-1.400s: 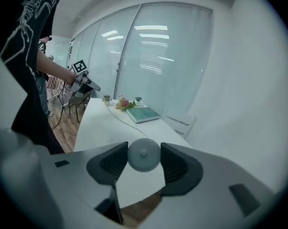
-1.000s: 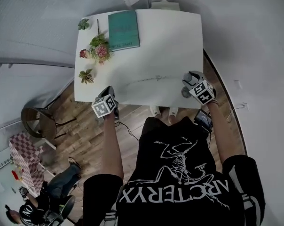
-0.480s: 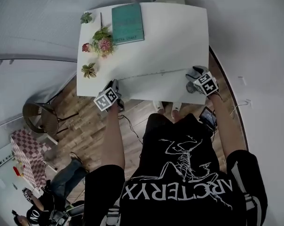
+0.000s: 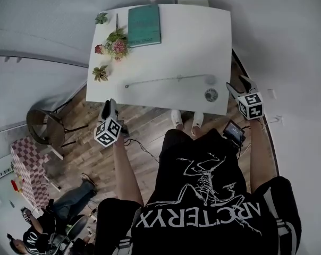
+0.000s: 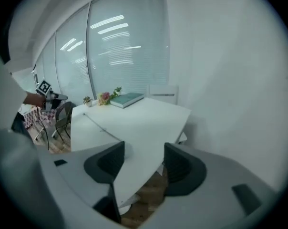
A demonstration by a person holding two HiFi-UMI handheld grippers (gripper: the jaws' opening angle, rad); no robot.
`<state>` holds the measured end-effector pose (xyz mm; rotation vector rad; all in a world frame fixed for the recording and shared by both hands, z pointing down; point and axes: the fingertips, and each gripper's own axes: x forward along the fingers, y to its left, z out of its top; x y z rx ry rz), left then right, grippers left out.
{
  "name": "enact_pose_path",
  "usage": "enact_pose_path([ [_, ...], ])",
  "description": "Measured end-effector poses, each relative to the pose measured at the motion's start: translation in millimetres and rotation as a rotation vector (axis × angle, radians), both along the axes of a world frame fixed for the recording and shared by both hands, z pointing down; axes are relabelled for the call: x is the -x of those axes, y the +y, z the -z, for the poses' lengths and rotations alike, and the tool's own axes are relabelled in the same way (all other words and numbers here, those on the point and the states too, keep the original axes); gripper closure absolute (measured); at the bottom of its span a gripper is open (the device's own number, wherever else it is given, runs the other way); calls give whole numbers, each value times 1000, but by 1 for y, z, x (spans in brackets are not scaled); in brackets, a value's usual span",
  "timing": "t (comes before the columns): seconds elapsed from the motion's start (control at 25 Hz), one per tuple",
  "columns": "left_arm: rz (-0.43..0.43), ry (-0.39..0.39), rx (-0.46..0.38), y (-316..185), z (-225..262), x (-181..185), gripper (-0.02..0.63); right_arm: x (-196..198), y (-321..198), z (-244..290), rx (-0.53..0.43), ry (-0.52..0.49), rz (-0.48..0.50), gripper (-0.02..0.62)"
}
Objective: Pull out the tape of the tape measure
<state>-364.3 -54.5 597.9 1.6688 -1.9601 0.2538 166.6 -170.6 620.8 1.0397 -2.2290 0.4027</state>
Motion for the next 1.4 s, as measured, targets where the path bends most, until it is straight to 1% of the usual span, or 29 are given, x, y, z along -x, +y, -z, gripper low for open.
enact_pose_path([
  [0.08,-33,-68,-89,8,46,-16,561,-20,2,41,-70,-57,-41,413],
  [0.12,-54,-95,-135,9,70,-28,584,-27,3,64,-110,-95,-52,445],
  [0.2,-109,-141,-224,12,117,-60,594,-34,9,114,-195,-190,-62,530],
  [0.28,-184,-199,-311,8,165,-98,594,-31,15,162,-282,-291,-58,546],
  [0.36,-254,-252,-400,-2,213,-137,595,-15,21,208,-368,-363,-23,559],
  [0.48,-338,-275,-518,-15,276,-187,595,21,32,267,-478,-419,65,581],
  [0.6,-417,-295,-598,-26,313,-228,595,57,42,312,-550,-479,138,586],
  [0.68,-449,-284,-626,-32,323,-248,595,78,49,327,-571,-498,176,588],
  [0.76,-468,-273,-638,-34,326,-263,595,94,54,330,-577,-498,203,588],
  [0.88,-489,-293,-637,-32,325,-279,595,104,57,331,-582,-488,211,588],
  [0.96,-495,-321,-626,-30,319,-281,595,107,58,332,-592,-478,208,588],
  [1.04,-491,-333,-618,-27,315,-277,595,109,58,332,-600,-469,203,588],
  [1.2,-483,-334,-618,-27,317,-270,595,110,57,336,-610,-460,196,588],
  [1.4,-493,-325,-626,-28,320,-268,595,115,56,333,-606,-438,203,588],
])
